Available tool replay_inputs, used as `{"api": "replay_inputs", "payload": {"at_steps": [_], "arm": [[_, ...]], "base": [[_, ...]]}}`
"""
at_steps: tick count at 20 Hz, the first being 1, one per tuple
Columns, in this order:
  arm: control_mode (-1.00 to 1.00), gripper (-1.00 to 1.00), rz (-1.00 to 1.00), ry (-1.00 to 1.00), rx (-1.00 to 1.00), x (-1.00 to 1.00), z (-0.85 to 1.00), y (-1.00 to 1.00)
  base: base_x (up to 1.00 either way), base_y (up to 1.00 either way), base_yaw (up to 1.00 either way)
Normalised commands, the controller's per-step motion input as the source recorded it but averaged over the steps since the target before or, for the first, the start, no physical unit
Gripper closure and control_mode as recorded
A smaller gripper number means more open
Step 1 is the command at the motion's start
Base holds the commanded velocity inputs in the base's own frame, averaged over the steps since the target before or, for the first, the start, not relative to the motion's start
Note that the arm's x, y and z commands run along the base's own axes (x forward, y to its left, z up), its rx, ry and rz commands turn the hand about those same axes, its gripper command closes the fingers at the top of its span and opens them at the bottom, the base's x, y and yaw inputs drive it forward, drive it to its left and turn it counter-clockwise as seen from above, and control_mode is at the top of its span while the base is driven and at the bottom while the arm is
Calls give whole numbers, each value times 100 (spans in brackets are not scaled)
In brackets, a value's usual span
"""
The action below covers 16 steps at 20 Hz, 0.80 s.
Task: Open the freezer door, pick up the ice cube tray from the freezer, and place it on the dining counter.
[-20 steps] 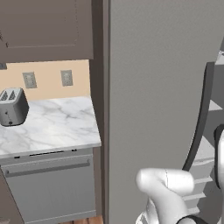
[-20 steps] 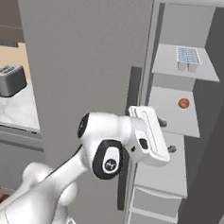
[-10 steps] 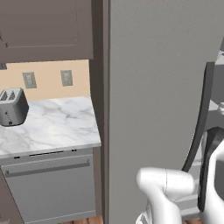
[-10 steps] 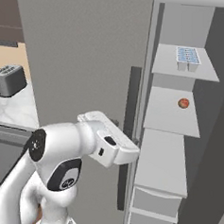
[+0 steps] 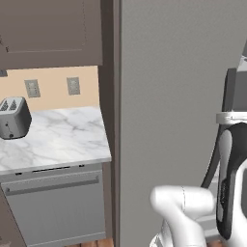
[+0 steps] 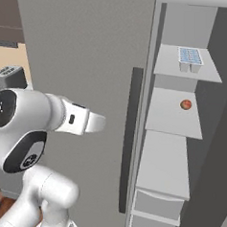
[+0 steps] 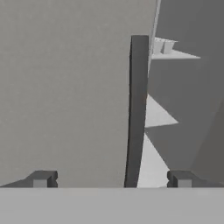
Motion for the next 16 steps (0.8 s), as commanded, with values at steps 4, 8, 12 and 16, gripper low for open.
{"api": "replay_inputs", "payload": {"at_steps": [4,8,12,16], "arm": [[-100,-100,26,24,0,-14,38,91],[-100,-100,17,23,0,-20,35,73],[-100,-100,3,8,0,-26,15,39],[-100,-100,0,1,0,-4,0,21]], "base": [[0,0,0],[0,0,0],[0,0,0],[0,0,0]]}}
